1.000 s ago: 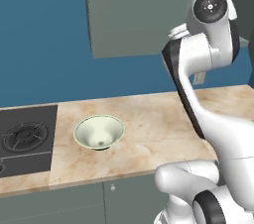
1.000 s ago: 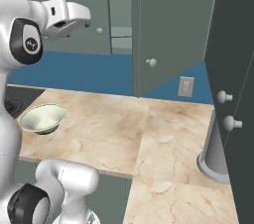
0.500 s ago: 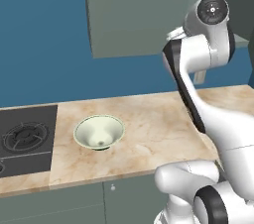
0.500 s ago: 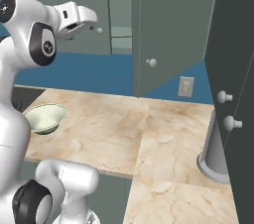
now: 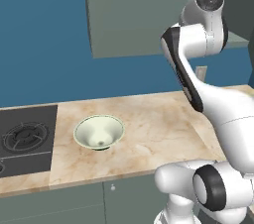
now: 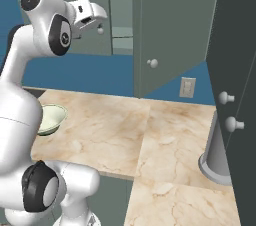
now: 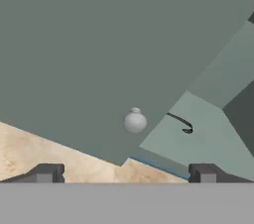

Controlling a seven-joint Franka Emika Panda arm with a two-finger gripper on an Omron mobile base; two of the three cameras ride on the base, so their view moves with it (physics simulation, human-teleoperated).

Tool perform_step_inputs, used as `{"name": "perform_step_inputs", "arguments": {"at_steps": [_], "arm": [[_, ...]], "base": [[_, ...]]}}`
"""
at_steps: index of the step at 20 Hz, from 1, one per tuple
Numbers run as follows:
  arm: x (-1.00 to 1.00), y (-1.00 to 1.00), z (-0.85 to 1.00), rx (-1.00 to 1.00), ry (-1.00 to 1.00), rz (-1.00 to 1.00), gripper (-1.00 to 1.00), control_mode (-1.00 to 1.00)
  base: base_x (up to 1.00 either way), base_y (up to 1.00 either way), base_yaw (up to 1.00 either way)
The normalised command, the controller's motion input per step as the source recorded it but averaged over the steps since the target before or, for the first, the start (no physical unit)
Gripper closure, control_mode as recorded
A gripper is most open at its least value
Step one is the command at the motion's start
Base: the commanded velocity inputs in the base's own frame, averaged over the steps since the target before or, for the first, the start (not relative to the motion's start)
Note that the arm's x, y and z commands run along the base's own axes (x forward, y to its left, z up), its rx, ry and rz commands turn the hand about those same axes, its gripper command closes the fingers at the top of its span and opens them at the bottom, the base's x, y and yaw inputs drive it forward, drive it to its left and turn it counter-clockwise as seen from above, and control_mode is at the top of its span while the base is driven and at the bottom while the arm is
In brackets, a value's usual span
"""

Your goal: Open the cabinet and move the ladle to the pot. Then close the cabinet.

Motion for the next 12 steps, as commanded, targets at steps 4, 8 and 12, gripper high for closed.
{"name": "perform_step_inputs", "arguments": {"at_steps": [4, 8, 12], "arm": [[0.34, 0.0, -0.04, 0.0, 0.0, 0.04, -1.0, -1.0], [0.32, 0.0, -0.09, 0.0, 0.0, 0.04, -1.0, -1.0], [0.25, 0.0, -0.2, 0.0, 0.0, 0.03, -1.0, -1.0]], "base": [[0.0, 0.0, 0.0], [0.0, 0.0, 0.0], [0.0, 0.0, 0.0]]}}
